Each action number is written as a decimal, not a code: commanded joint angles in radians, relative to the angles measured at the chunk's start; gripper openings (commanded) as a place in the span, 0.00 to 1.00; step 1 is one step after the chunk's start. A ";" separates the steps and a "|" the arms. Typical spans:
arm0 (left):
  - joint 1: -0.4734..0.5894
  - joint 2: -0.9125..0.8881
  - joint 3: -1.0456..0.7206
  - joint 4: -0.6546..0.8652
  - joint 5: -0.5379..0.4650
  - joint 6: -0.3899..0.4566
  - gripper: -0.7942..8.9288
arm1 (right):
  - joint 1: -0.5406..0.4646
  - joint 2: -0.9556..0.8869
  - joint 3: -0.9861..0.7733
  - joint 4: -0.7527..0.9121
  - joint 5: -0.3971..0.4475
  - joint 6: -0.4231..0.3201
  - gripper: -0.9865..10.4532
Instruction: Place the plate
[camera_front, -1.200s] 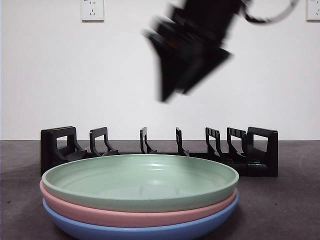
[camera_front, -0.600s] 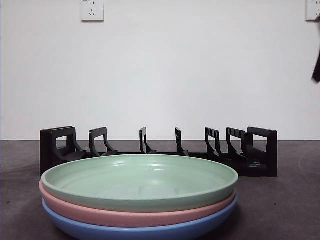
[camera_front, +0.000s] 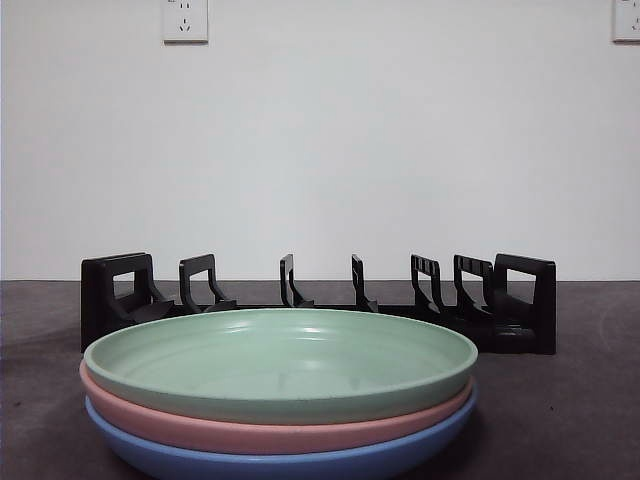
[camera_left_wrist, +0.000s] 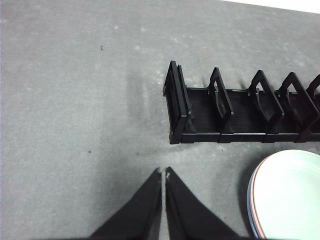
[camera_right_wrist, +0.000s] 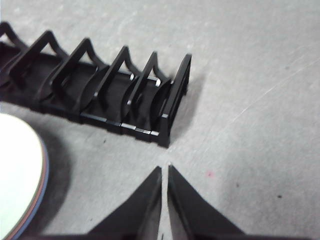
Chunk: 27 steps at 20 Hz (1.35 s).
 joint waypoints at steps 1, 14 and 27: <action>0.000 0.000 0.007 0.011 0.002 0.003 0.09 | 0.004 0.003 0.003 0.011 0.001 0.016 0.10; 0.102 -0.432 -0.727 0.783 -0.029 0.168 0.09 | 0.004 0.003 0.003 0.011 0.001 0.016 0.10; 0.111 -0.427 -0.735 0.717 -0.029 0.157 0.09 | 0.004 0.003 0.003 0.011 0.001 0.017 0.10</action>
